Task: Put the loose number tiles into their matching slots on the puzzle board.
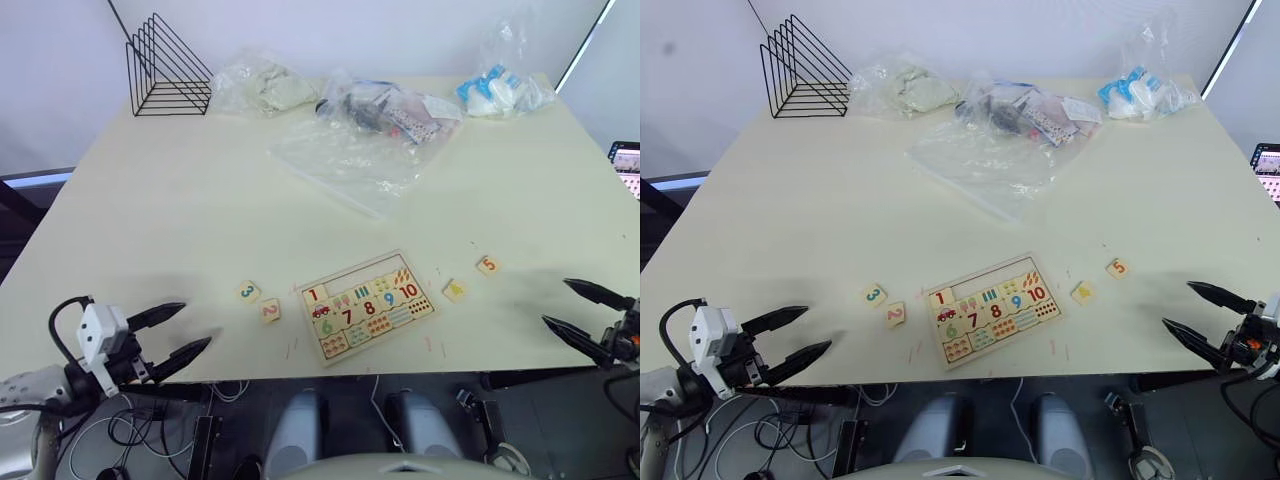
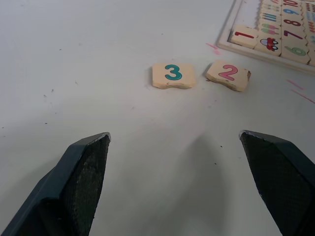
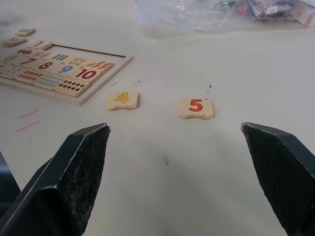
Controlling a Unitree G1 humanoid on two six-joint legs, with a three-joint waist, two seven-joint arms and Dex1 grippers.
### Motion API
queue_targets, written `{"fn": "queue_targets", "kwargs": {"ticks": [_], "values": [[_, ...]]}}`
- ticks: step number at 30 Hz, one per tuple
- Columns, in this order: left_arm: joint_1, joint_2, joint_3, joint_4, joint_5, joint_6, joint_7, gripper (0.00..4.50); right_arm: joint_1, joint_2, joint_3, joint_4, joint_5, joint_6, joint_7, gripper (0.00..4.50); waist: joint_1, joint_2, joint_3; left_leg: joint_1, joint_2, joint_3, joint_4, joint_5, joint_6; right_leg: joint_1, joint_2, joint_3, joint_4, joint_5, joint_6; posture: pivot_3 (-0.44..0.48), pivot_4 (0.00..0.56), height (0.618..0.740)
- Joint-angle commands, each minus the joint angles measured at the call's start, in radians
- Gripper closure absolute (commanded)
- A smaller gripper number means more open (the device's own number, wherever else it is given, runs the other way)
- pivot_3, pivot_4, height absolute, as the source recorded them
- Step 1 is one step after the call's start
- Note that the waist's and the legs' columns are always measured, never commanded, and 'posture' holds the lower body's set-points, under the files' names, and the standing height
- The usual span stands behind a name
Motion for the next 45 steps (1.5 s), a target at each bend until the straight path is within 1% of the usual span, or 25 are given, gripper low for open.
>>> {"fn": "queue_targets", "kwargs": {"ticks": [1, 12, 26, 31, 37, 42, 45], "values": [[0.001, -0.001, 0.028, 0.001, -0.025, -0.024, -0.012, 0.03, 0.008, -0.019, -0.042, -0.002, 0.019, -0.008, 0.017, 0.0, 0.0, 0.0, 0.0, 0.0, 0.0, 0.0, 0.0, 0.0, 0.0, 0.0, 0.0, 0.0, 0.0, 0.0, 0.0, 0.0, 0.15, 0.74], [-0.028, 0.011, 0.022, 0.078, -0.023, -0.067, -0.065, 0.03, 0.006, -0.016, -0.036, 0.006, 0.005, -0.032, 0.023, 0.0, -0.001, 0.0, 0.0, 0.0, 0.0, 0.0, 0.0, 0.0, 0.0, 0.0, 0.0, 0.0, 0.0, 0.0, 0.0, 0.0, 0.15, 0.74], [-0.031, 0.022, 0.019, 0.123, -0.014, -0.124, -0.123, 0.03, -0.005, -0.006, -0.018, -0.002, 0.015, -0.042, 0.065, 0.0, -0.001, 0.0, 0.0, 0.0, 0.0, 0.0, 0.0, 0.0, 0.0, 0.0, 0.0, 0.0, 0.0, 0.0, 0.0, 0.0, 0.15, 0.74], [-0.072, 0.046, -0.009, 0.144, -0.001, -0.145, -0.154, 0.03, -0.01, -0.001, -0.017, -0.008, 0.019, -0.04, 0.071, 0.0, -0.001, 0.0, 0.0, 0.0, 0.0, 0.0, 0.0, 0.0, 0.0, 0.0, 0.0, 0.0, 0.0, 0.0, 0.0, 0.0, 0.15, 0.74], [-0.141, 0.085, -0.055, 0.12, -0.006, -0.125, -0.205, 0.03, 0.0, 0.01, -0.012, -0.036, 0.034, -0.027, 0.078, 0.0, -0.001, 0.0, 0.0, 0.0, 0.0, 0.0, 0.0, 0.0, 0.0, 0.0, 0.0, 0.0, 0.0, 0.0, 0.0, 0.0, 0.15, 0.74], [-0.196, 0.108, -0.113, 0.054, -0.012, -0.075, -0.219, 0.03, 0.013, 0.023, -0.003, -0.071, 0.045, -0.013, 0.081, 0.0, -0.001, 0.0, 0.0, 0.0, 0.0, 0.0, 0.0, 0.0, 0.0, 0.0, 0.0, 0.0, 0.0, 0.002, 0.004, 0.0, 0.15, 0.74], [-0.235, 0.111, -0.176, -0.008, 0.004, -0.044, -0.219, 0.03, 0.019, 0.035, 0.007, -0.106, 0.05, 0.001, 0.077, 0.0, 0.0, 0.0, 0.0, 0.0, 0.0, 0.0, 0.0, 0.0, 0.0, 0.0, 0.0, 0.0, 0.0, 0.002, 0.004, 0.0, 0.15, 0.74]]}}
